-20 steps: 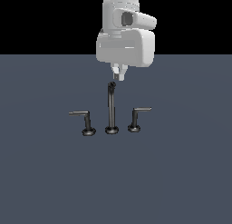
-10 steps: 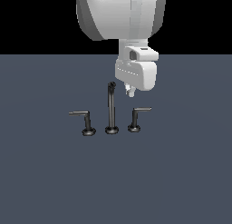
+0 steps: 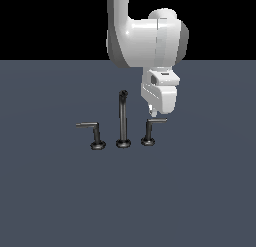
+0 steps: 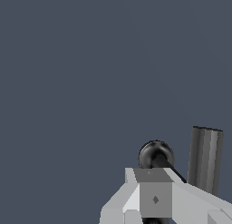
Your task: Turn on the faucet by rotating a designated handle.
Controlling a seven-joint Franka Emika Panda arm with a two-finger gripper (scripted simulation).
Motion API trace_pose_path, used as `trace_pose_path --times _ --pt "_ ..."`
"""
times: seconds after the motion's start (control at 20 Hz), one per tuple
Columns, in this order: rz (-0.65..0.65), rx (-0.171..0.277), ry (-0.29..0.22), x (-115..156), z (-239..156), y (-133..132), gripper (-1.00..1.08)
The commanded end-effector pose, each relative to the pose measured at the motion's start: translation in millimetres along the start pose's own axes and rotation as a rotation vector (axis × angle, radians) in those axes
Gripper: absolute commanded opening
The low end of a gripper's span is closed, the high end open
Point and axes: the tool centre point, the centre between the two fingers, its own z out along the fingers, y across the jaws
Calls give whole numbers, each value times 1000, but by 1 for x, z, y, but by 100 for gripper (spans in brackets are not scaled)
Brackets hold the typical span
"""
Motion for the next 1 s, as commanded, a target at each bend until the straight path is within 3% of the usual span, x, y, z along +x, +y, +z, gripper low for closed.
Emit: trace_pose_path --times 0.0,0.75,0.95 --pt "32 1 2 8 7 -3 -100" --pt "55 1 1 13 12 -4 -100" --pt "55 1 1 19 12 10 -100"
